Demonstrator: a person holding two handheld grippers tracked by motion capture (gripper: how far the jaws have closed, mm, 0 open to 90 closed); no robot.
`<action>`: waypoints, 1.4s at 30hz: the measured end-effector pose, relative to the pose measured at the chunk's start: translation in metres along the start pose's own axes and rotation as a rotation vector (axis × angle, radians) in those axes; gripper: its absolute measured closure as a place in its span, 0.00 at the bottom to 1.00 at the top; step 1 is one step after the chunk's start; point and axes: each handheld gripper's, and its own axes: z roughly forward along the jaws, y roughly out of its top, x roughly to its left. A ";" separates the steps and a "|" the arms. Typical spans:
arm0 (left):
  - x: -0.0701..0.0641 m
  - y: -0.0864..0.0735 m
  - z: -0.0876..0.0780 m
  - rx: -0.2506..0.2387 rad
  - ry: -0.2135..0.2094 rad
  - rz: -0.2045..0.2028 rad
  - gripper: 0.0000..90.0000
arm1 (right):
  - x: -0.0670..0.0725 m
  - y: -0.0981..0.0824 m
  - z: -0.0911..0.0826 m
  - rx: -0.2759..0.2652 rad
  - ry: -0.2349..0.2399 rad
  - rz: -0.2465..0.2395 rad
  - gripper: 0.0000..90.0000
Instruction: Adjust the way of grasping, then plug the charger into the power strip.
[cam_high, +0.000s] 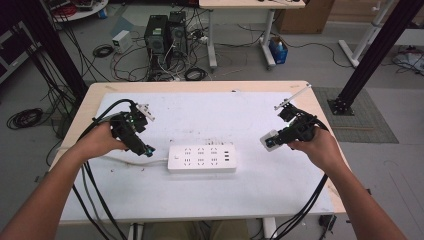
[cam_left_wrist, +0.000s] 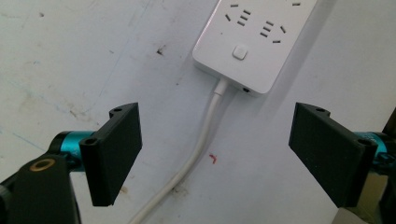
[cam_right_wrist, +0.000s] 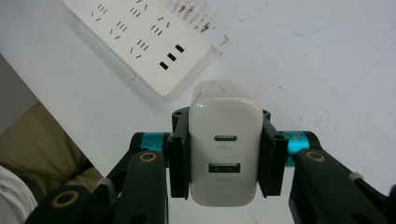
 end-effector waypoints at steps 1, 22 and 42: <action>0.000 0.000 0.000 0.002 0.000 0.003 0.19 | 0.000 0.000 -0.001 -0.001 -0.002 -0.002 0.69; -0.001 -0.009 0.002 0.027 -0.007 0.026 0.19 | 0.004 -0.004 -0.011 -0.056 0.015 -0.074 0.69; 0.002 -0.016 0.017 0.080 0.003 0.050 0.19 | 0.022 0.049 0.013 0.051 0.019 -0.261 0.69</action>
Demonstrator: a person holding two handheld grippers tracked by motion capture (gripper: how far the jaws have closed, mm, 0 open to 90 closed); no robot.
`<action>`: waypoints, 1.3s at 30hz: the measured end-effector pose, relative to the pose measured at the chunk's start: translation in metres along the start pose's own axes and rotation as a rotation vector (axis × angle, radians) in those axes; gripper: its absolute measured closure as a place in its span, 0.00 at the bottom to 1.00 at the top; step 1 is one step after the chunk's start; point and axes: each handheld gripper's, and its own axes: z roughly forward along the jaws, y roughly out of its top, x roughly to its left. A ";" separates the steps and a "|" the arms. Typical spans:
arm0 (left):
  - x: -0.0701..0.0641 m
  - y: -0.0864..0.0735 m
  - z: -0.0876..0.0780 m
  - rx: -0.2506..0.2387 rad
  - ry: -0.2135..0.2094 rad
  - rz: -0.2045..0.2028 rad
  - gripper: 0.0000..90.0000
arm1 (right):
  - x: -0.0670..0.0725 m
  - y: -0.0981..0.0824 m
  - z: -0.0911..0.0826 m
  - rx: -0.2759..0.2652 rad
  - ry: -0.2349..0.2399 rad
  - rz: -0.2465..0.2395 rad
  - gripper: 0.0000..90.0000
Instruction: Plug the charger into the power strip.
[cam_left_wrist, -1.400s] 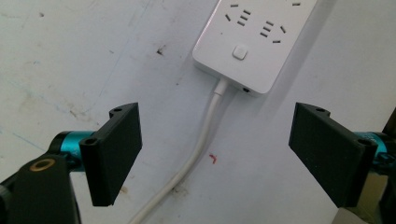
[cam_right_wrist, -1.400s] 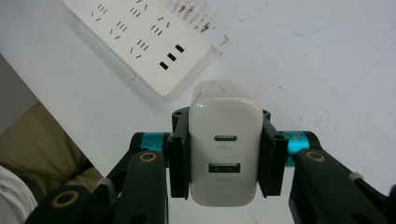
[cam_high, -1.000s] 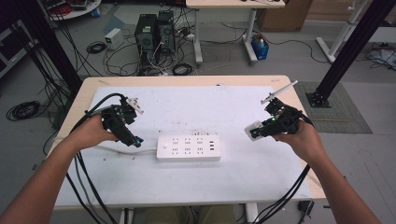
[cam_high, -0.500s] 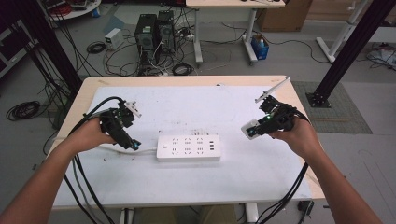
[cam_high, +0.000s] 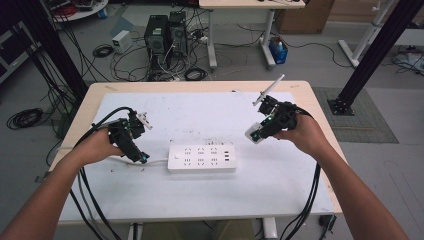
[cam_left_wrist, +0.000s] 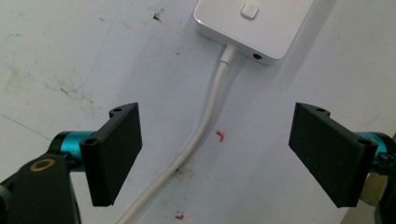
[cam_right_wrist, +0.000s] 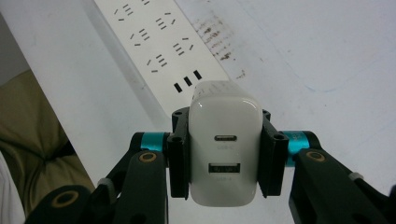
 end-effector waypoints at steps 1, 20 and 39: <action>0.001 0.000 0.000 0.008 0.000 0.008 0.19 | 0.001 0.003 0.002 0.005 0.004 -0.016 0.69; 0.001 -0.007 0.010 -0.002 -0.006 -0.004 0.19 | 0.021 0.056 0.057 0.139 0.031 -0.222 0.69; 0.002 -0.015 0.018 0.012 0.000 0.008 0.19 | 0.042 0.080 0.111 0.273 0.031 -0.364 0.69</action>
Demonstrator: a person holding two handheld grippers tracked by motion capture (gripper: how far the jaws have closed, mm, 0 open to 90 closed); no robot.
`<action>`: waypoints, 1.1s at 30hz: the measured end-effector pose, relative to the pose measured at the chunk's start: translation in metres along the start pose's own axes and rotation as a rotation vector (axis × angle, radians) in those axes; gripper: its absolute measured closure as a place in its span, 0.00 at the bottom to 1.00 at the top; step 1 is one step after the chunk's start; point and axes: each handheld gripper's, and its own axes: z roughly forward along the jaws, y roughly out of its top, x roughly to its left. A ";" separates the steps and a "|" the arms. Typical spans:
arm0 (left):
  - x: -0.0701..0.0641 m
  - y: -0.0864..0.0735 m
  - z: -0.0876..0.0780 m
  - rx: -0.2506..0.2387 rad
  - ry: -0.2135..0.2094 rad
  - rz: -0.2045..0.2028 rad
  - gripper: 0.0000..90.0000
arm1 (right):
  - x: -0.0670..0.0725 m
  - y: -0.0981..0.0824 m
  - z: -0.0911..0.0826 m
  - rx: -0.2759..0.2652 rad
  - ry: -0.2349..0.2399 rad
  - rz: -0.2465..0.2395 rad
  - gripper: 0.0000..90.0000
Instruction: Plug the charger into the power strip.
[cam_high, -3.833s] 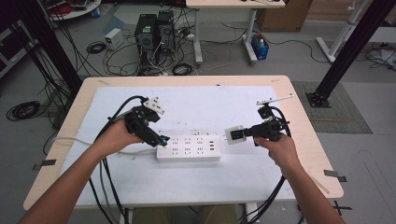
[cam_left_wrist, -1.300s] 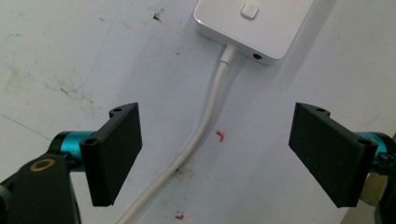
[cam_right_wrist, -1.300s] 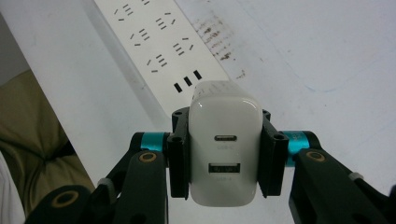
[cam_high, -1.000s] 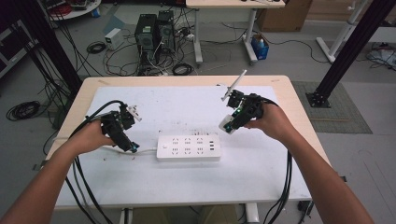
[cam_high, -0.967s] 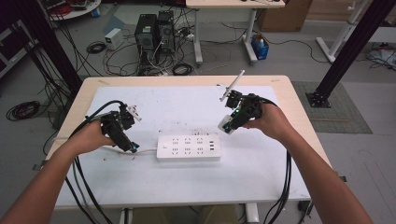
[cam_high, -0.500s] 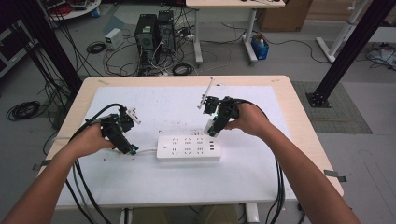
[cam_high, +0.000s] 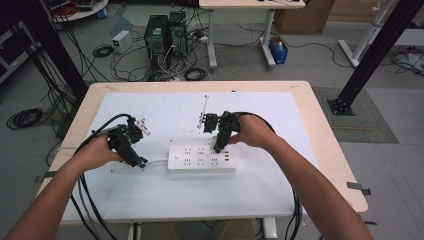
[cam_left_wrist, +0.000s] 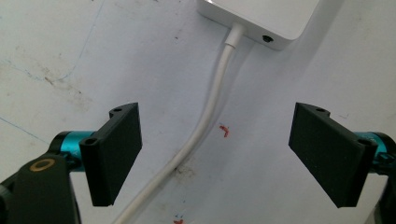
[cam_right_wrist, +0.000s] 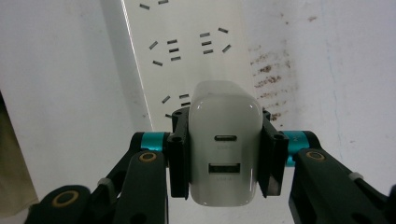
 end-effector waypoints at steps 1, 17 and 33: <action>-0.001 0.000 0.001 -0.010 -0.001 -0.011 0.19 | 0.000 0.001 0.003 0.006 -0.003 -0.013 0.69; 0.003 -0.005 0.004 -0.019 -0.004 -0.024 0.19 | 0.000 0.015 0.023 0.050 -0.016 -0.094 0.69; 0.002 -0.006 0.007 -0.018 -0.012 -0.020 0.19 | 0.005 0.022 0.026 0.139 -0.050 -0.107 0.70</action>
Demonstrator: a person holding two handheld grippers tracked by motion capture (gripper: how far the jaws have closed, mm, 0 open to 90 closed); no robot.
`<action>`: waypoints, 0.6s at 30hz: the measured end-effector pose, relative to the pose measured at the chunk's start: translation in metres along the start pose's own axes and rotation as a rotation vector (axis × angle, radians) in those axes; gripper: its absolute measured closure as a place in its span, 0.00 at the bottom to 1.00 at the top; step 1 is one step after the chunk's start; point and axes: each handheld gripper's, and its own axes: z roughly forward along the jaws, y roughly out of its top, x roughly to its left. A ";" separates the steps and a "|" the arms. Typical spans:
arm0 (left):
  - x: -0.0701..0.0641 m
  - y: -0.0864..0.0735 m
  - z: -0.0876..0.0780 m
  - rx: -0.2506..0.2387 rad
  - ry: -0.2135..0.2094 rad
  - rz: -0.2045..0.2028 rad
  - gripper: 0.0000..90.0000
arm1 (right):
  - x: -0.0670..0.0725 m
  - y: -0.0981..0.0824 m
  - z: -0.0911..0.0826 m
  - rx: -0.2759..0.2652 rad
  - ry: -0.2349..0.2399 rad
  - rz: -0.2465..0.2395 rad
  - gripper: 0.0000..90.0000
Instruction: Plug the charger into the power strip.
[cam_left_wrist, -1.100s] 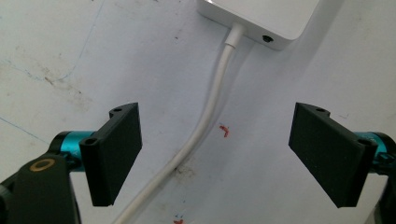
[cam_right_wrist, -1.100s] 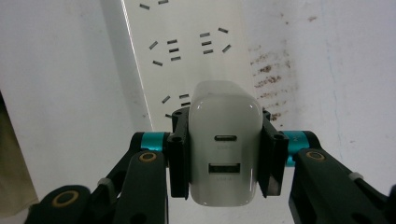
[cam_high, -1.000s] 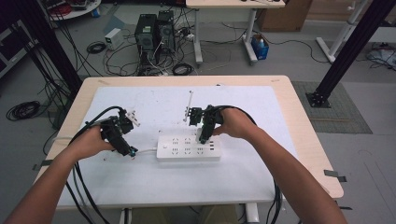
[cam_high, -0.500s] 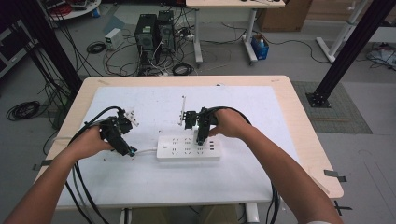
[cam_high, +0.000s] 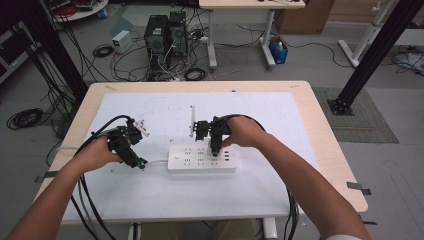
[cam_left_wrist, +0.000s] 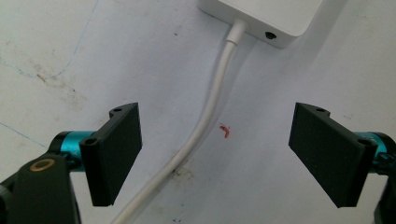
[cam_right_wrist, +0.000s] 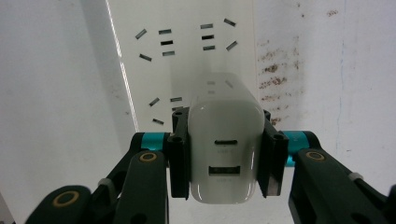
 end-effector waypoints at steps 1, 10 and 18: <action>0.000 0.000 0.000 0.002 0.001 -0.001 0.19 | 0.000 0.001 0.000 0.003 -0.002 -0.003 0.70; 0.001 -0.001 0.002 -0.002 -0.007 0.000 0.19 | 0.005 0.010 0.002 0.062 -0.022 -0.059 0.70; 0.001 -0.002 0.003 -0.022 -0.014 -0.015 0.19 | 0.002 0.019 0.005 0.111 -0.007 -0.092 0.70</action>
